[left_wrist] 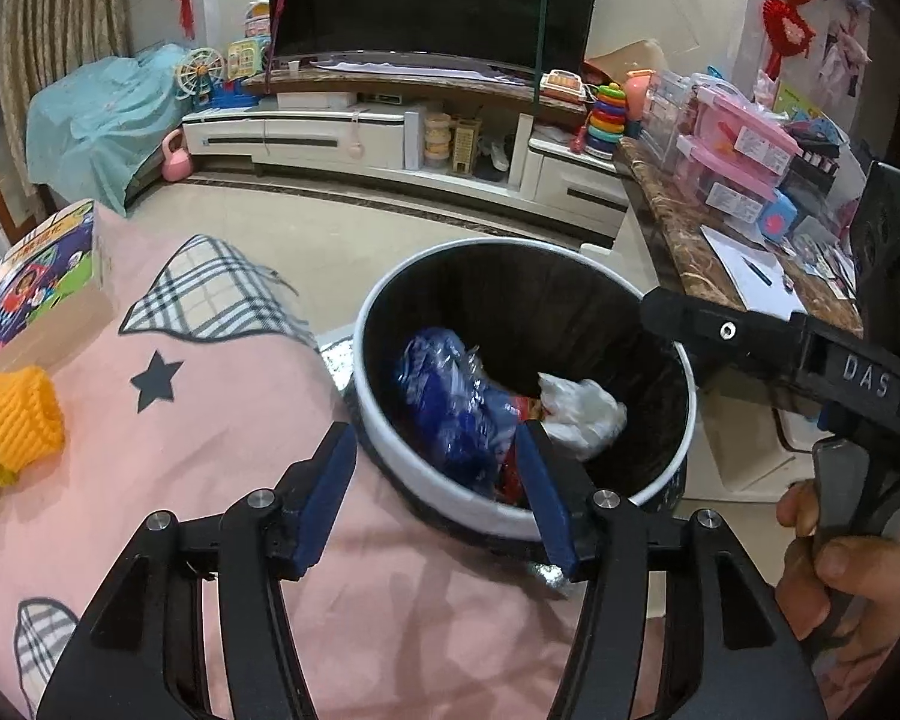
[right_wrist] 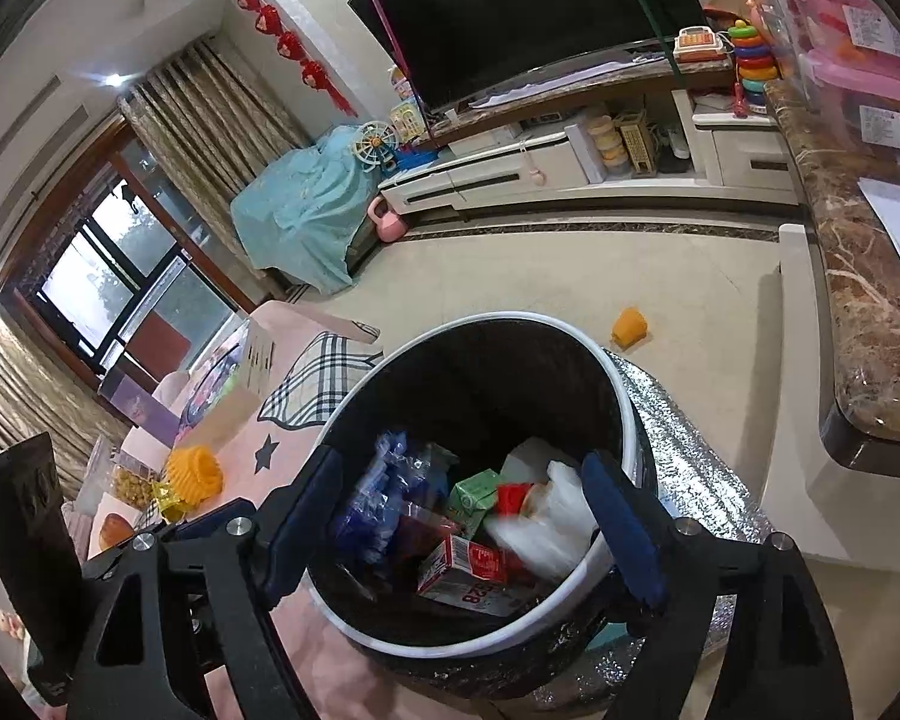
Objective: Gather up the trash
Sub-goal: 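Open left gripper dropping blue bag while right gripper drops tissue into bin, then move both grippers from the bin back toward the yellow bag and orange net, then grasp yellow snack bag with left gripper while right gripper grasps orange foam net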
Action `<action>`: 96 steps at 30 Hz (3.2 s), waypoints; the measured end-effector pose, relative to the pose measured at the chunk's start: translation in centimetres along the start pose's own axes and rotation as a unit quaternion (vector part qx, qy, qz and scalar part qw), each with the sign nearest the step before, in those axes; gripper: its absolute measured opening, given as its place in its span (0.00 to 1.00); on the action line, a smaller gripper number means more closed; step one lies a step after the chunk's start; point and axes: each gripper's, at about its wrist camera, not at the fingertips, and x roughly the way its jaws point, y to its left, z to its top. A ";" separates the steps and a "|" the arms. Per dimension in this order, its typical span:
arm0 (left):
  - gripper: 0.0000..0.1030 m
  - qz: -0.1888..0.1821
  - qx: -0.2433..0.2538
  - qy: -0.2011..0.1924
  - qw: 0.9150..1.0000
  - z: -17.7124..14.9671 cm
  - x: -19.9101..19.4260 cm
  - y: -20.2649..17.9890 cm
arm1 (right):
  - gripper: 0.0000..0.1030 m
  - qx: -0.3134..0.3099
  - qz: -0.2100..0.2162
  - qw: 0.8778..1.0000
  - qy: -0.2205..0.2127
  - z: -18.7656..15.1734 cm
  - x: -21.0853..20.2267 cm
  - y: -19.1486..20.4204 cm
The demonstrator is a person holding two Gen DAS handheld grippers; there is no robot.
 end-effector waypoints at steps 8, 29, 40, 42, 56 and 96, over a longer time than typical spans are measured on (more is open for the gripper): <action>0.59 0.004 -0.054 -0.004 0.999 -3.2 -1.9 3.3 | 0.82 -0.006 0.013 1.000 -0.001 -1.0 -0.7 1.0; 0.64 0.078 -0.225 -0.026 0.971 -14.3 -9.2 16.6 | 0.93 -0.081 0.066 0.994 0.035 -7.6 1.6 11.7; 0.64 0.119 -0.263 -0.030 0.957 -18.0 -11.7 21.0 | 0.95 -0.125 0.092 0.986 0.053 -11.0 4.8 16.8; 0.64 0.123 -0.267 -0.031 0.955 -18.2 -11.9 21.7 | 0.95 -0.130 0.097 0.985 0.065 -11.2 5.7 17.6; 0.64 0.150 -0.268 -0.031 0.951 -16.1 -11.0 26.3 | 0.95 -0.127 0.078 0.982 0.116 -10.8 11.3 20.7; 0.06 0.135 -0.220 -0.036 0.966 -10.4 -6.0 29.5 | 0.20 -0.118 0.173 0.966 0.154 -7.2 20.4 24.0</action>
